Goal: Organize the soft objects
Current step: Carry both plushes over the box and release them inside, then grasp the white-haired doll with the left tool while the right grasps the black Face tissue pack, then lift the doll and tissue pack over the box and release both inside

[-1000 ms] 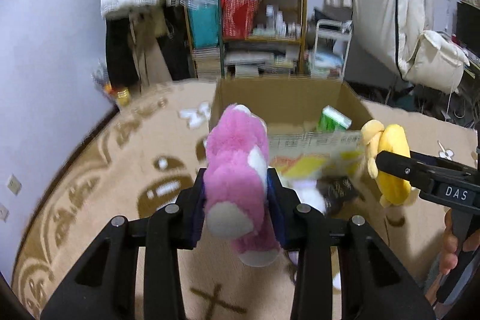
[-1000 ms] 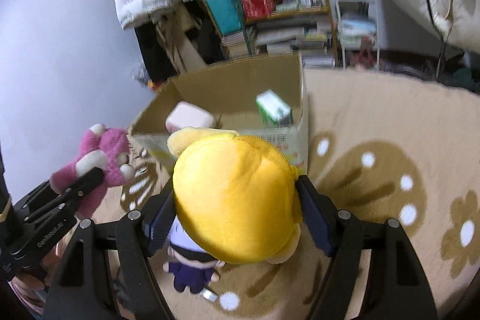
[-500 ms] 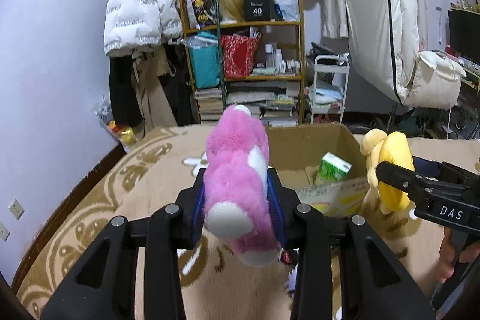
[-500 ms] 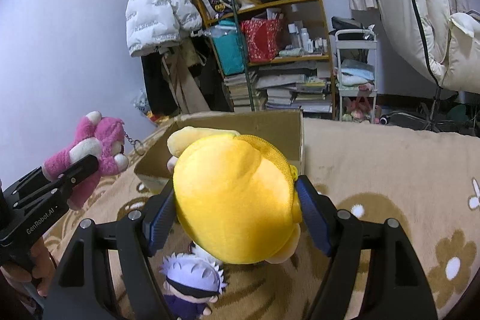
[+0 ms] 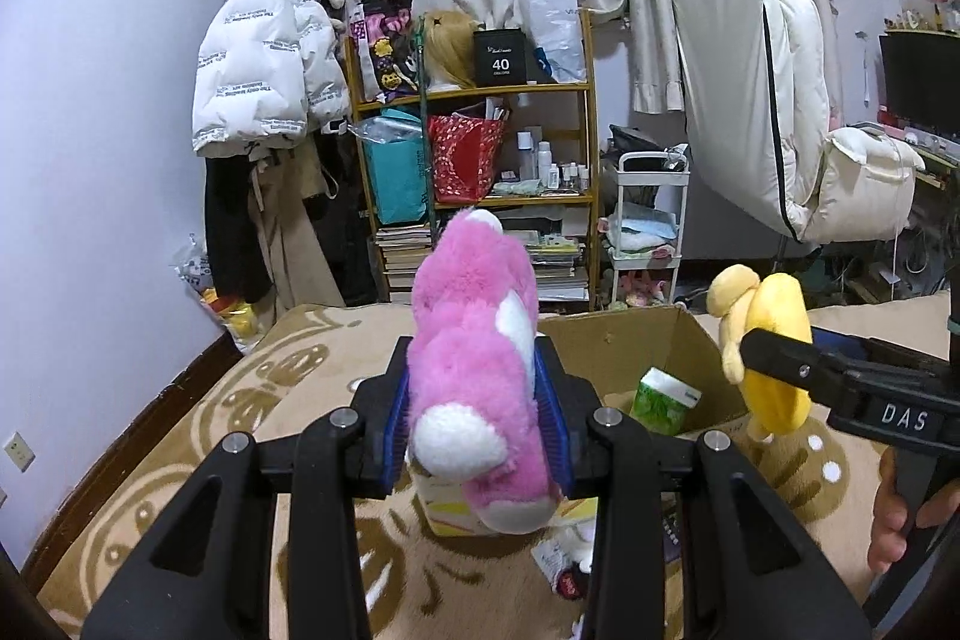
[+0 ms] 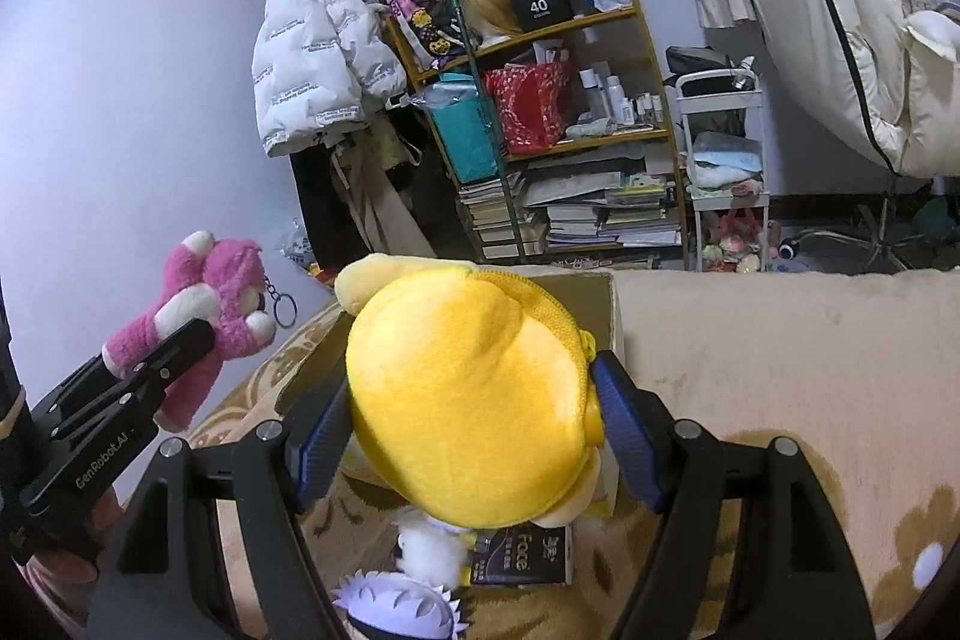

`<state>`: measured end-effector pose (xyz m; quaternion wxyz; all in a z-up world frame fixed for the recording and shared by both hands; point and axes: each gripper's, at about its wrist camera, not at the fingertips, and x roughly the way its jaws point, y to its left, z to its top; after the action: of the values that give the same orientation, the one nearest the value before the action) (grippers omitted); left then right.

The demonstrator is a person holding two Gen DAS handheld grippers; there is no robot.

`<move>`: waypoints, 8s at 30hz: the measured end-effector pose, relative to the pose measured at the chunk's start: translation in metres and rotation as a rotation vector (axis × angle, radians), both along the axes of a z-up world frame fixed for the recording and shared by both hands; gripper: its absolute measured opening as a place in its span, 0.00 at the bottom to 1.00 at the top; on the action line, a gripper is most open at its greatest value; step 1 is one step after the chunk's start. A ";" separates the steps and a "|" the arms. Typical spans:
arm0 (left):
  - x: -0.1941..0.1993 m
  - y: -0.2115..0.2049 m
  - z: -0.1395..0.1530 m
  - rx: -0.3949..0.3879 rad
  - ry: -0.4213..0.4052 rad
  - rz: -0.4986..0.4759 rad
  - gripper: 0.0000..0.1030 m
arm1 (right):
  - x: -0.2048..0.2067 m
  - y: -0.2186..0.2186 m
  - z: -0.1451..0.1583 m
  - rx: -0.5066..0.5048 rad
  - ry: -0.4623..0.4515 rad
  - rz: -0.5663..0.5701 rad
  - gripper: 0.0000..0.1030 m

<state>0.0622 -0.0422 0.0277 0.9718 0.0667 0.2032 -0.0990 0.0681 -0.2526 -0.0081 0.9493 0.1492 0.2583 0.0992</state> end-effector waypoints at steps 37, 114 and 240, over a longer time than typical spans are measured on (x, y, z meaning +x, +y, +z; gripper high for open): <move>0.081 -0.011 -0.068 0.041 0.238 -0.038 0.40 | 0.068 -0.011 -0.044 0.063 0.103 0.040 0.83; 0.013 -0.040 -0.130 0.053 0.719 -0.052 0.93 | 0.018 0.003 -0.086 0.000 0.478 0.071 0.88; 0.097 0.008 -0.044 -0.004 0.288 0.095 0.80 | 0.053 0.003 -0.046 -0.005 0.186 0.071 0.73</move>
<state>0.1592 -0.0344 -0.0165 0.9363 0.0402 0.3433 -0.0617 0.1210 -0.2498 -0.0546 0.9174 0.1463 0.3507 0.1181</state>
